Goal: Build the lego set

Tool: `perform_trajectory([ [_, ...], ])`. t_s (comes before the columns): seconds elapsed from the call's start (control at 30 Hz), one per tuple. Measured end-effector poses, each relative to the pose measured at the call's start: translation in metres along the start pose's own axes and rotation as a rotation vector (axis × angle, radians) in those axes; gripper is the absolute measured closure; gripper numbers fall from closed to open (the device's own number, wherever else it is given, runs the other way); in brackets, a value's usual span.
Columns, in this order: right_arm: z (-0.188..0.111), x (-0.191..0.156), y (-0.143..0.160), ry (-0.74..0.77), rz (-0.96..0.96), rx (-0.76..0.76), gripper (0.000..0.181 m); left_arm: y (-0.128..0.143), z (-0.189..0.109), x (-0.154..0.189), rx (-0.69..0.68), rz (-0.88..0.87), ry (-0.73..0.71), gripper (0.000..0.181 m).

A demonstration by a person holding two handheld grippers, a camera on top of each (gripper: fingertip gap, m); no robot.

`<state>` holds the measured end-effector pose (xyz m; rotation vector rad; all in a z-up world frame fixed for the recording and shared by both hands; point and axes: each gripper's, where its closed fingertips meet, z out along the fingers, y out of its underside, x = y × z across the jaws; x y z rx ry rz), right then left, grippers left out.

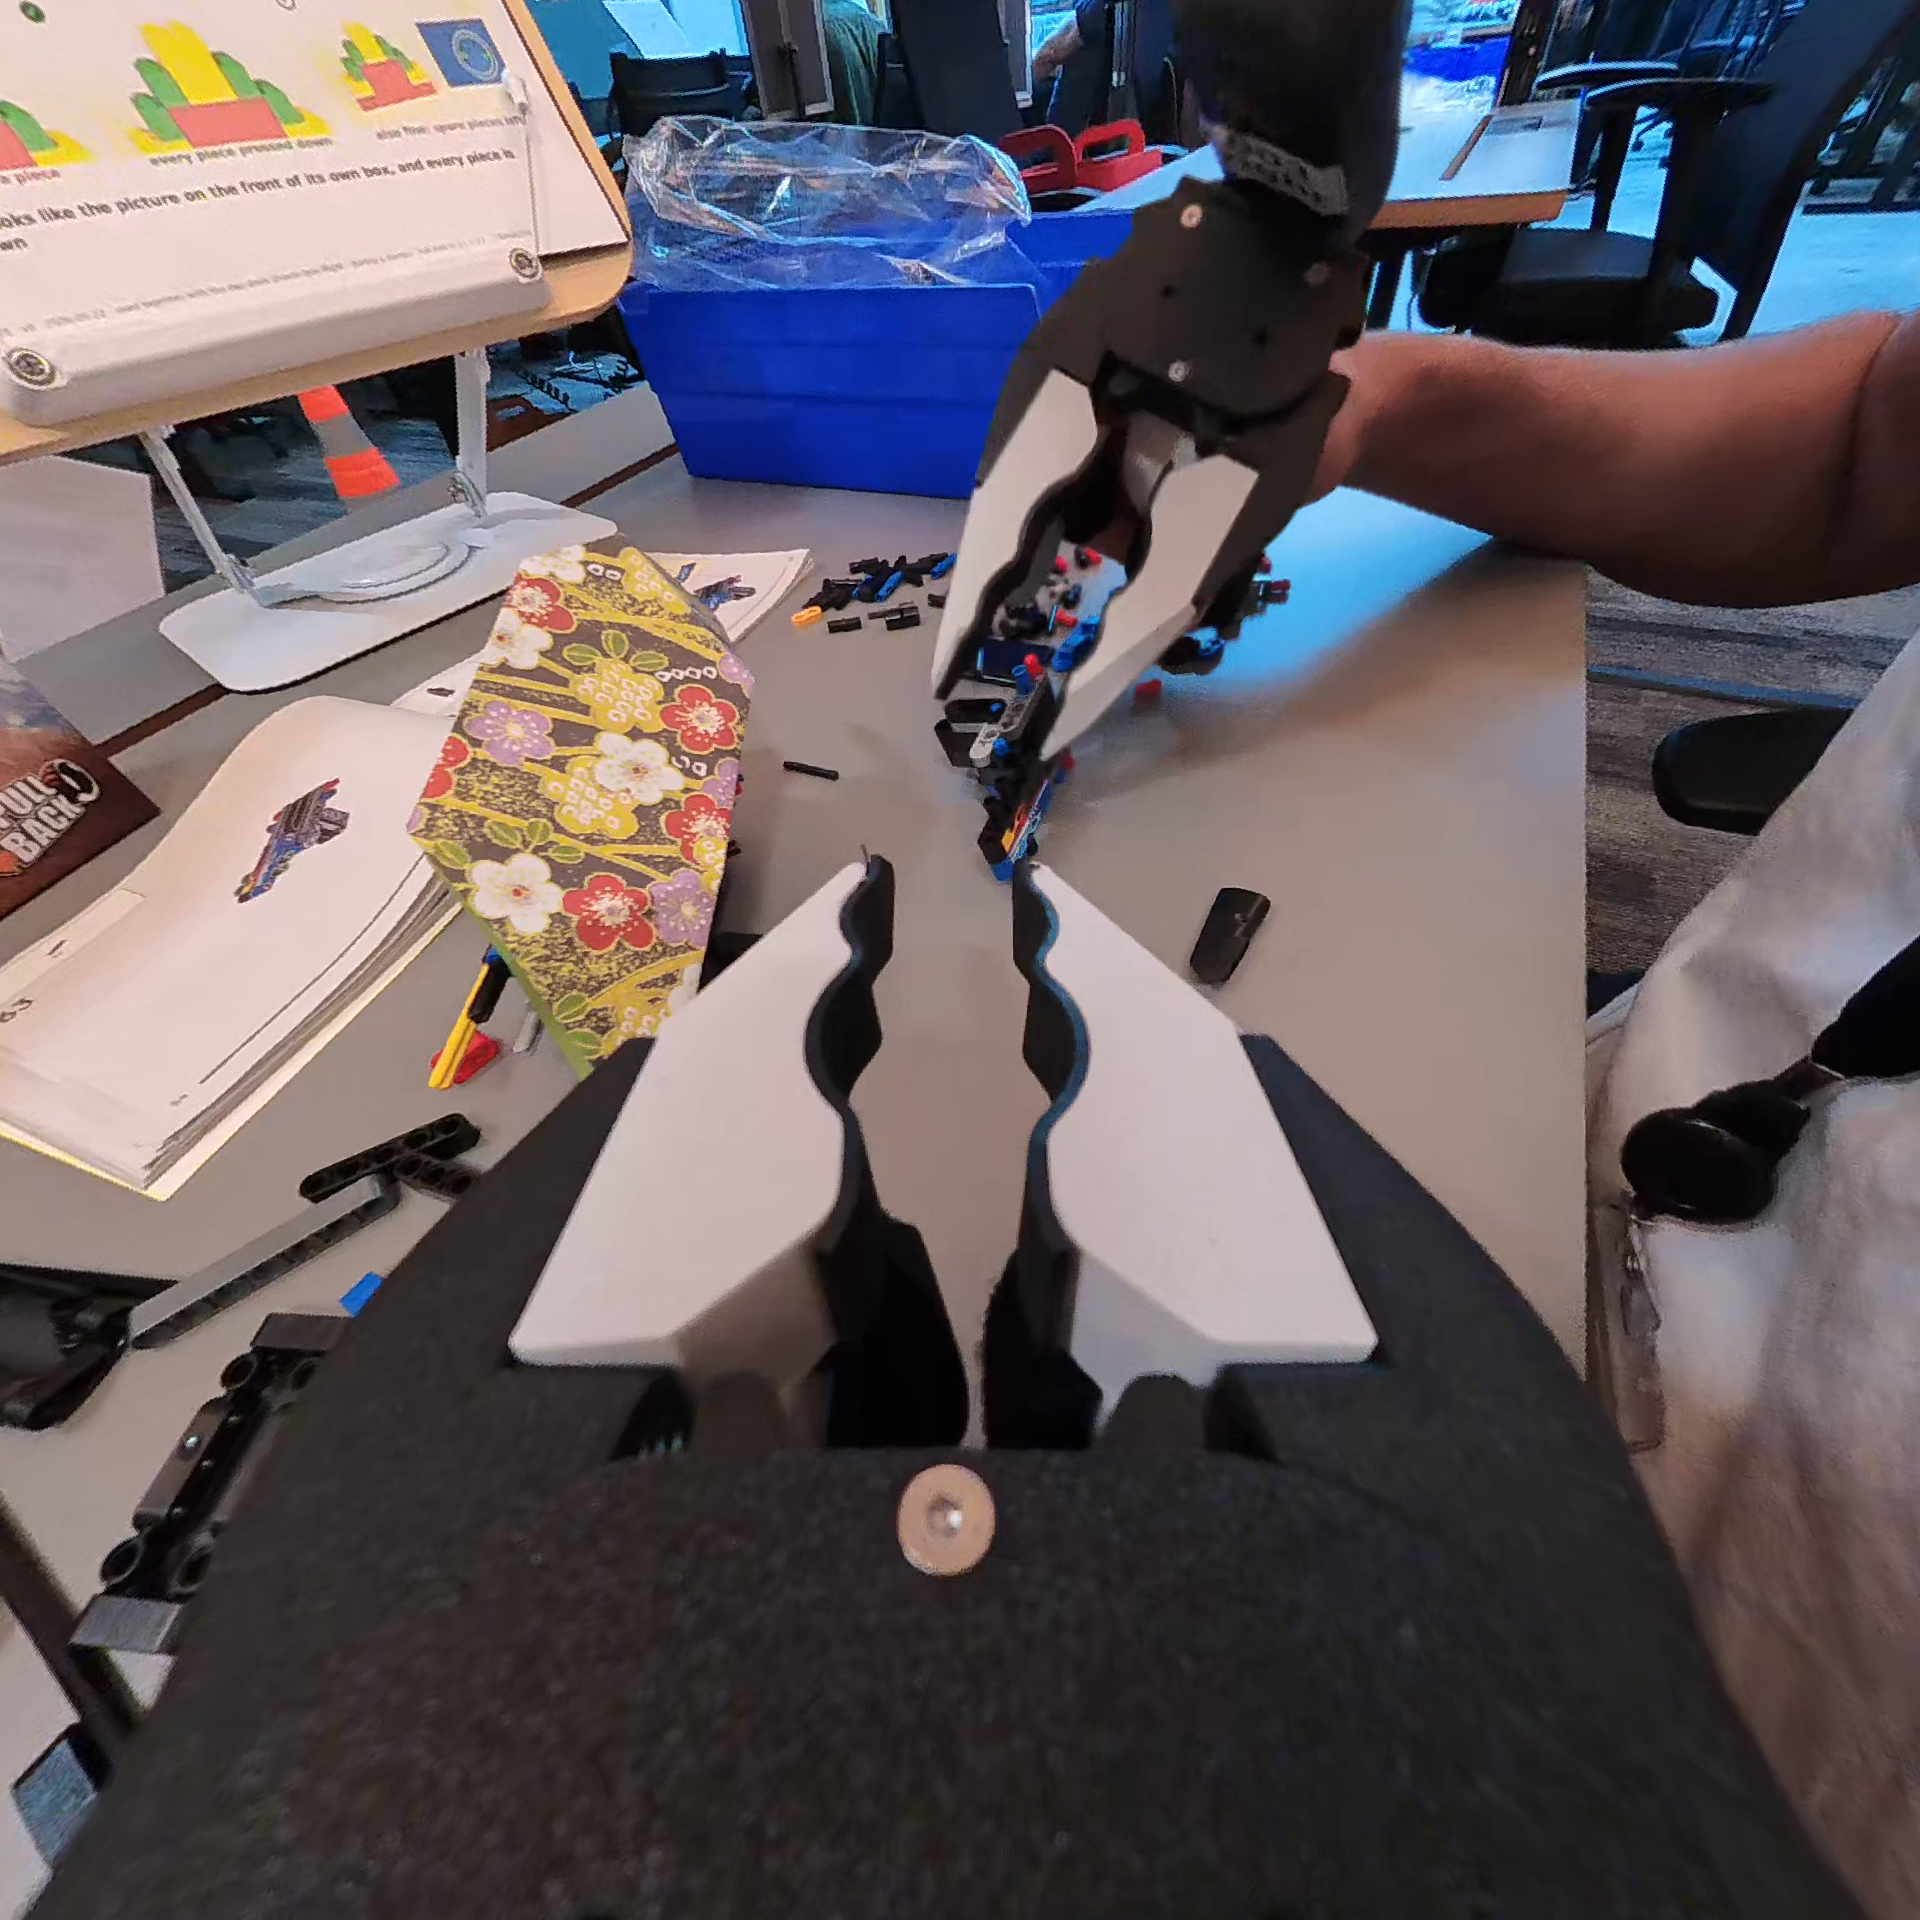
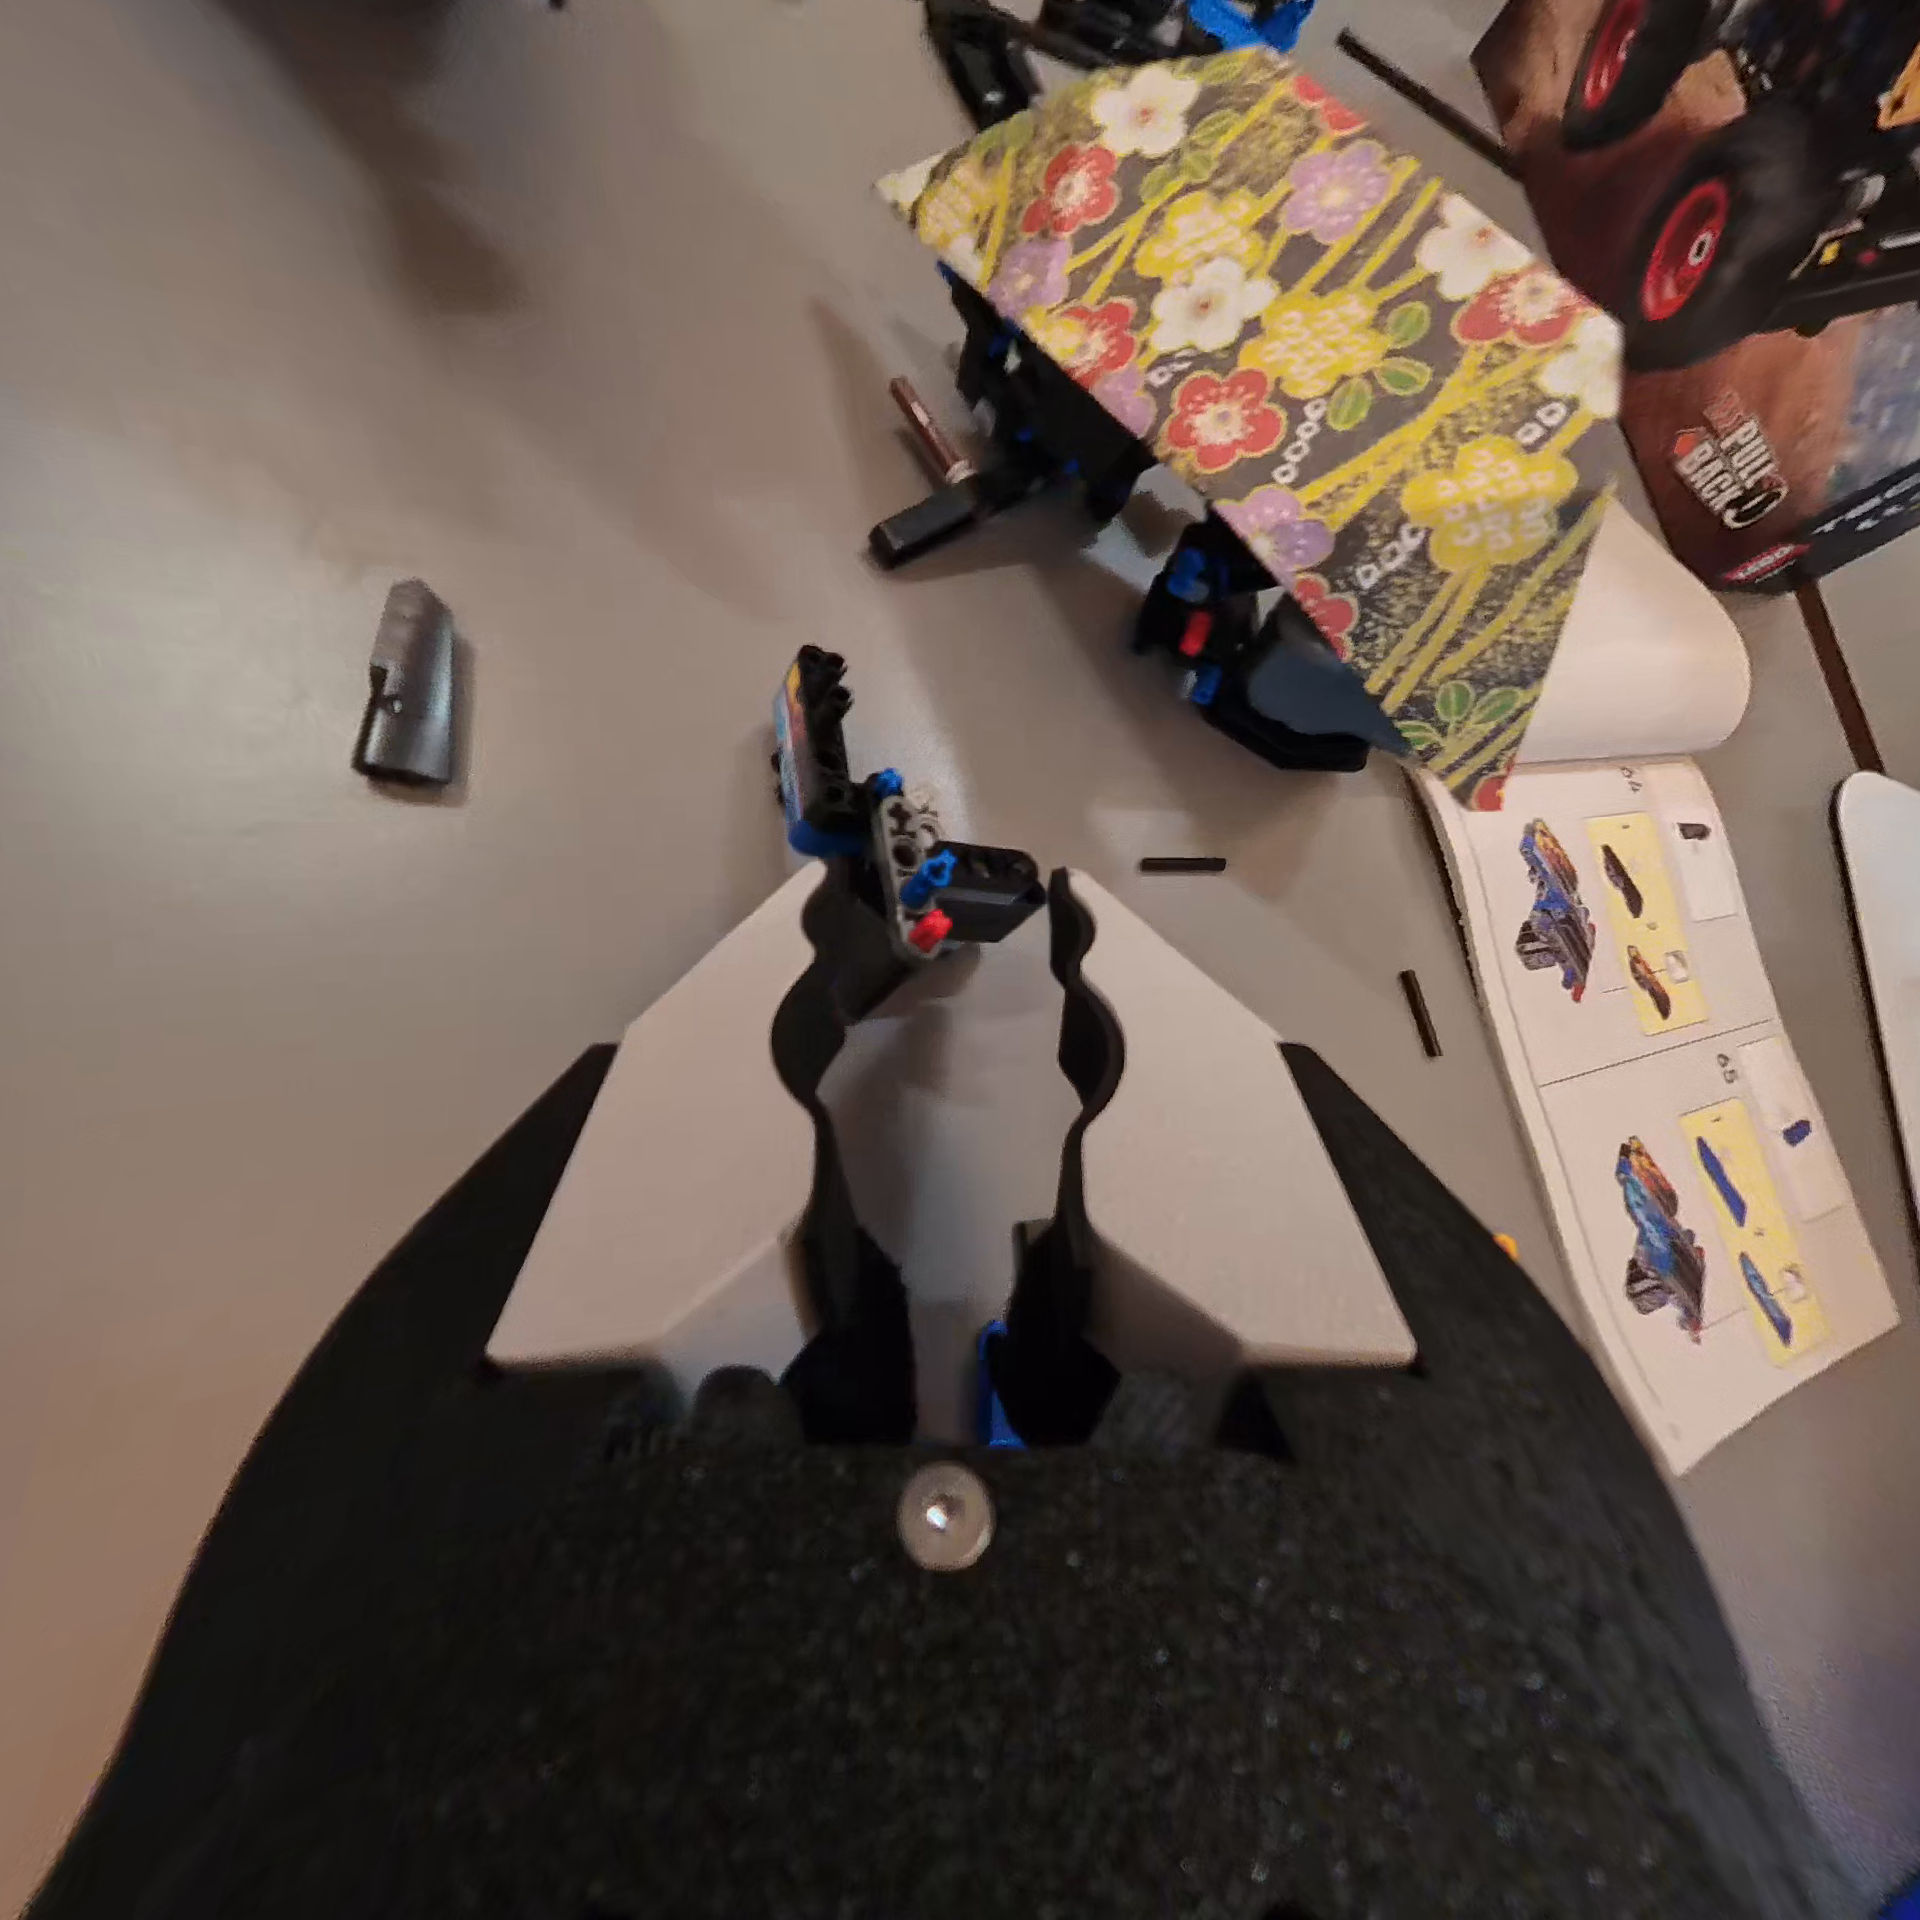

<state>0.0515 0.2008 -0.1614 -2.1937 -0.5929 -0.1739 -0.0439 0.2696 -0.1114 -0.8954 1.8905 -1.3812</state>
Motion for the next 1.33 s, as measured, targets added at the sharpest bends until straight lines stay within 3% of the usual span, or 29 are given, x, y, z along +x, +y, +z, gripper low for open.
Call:
perform_trajectory([
  [0.13, -0.023, 0.013, -0.023, -0.054, 0.183, 0.182, 0.141, -0.003, -0.005, -0.006, 0.030, -0.032, -0.026, 0.161],
  [0.27, -0.067, 0.098, 0.002, 0.276, 0.390, 0.228, 0.140, 0.013, -0.027, -0.012, -0.045, -0.191, -0.077, 0.157],
  [0.33, -0.081, 0.123, 0.020, 0.416, 0.437, 0.213, 0.141, 0.026, -0.047, -0.016, -0.091, -0.263, -0.151, 0.154],
  [0.4, -0.081, 0.129, 0.031, 0.433, 0.461, 0.190, 0.141, 0.038, -0.073, -0.024, -0.117, -0.329, -0.250, 0.152],
  [0.5, -0.076, 0.130, 0.035, 0.422, 0.485, 0.189, 0.142, 0.053, -0.135, -0.050, -0.119, -0.467, -0.466, 0.150],
  [0.57, -0.072, 0.129, 0.037, 0.407, 0.480, 0.183, 0.145, 0.067, -0.195, -0.075, -0.119, -0.555, -0.665, 0.149],
  [0.63, -0.066, 0.126, 0.043, 0.387, 0.467, 0.150, 0.144, 0.099, -0.272, -0.099, -0.194, -0.661, -0.932, 0.148],
  [0.7, -0.065, 0.127, 0.046, 0.405, 0.450, 0.133, 0.145, 0.134, -0.345, -0.110, -0.265, -0.776, -1.181, 0.123],
  [0.77, -0.063, 0.126, 0.045, 0.401, 0.439, 0.132, 0.146, 0.149, -0.390, -0.115, -0.225, -0.844, -1.328, 0.119],
  [0.87, -0.061, 0.125, 0.047, 0.400, 0.436, 0.119, 0.146, 0.166, -0.405, -0.118, -0.168, -0.947, -1.359, 0.105],
  [1.0, -0.060, 0.125, 0.051, 0.400, 0.438, 0.106, 0.146, 0.189, -0.417, -0.118, -0.232, -0.968, -1.454, 0.094],
  [1.07, -0.059, 0.125, 0.052, 0.394, 0.447, 0.109, 0.146, 0.191, -0.410, -0.121, -0.250, -0.955, -1.437, 0.097],
  [1.2, -0.058, 0.125, 0.053, 0.385, 0.458, 0.107, 0.146, 0.188, -0.381, -0.127, -0.414, -0.807, -1.334, 0.098],
  [1.33, -0.057, 0.124, 0.054, 0.375, 0.459, 0.105, 0.146, 0.191, -0.365, -0.129, -0.487, -0.811, -1.247, 0.095],
])
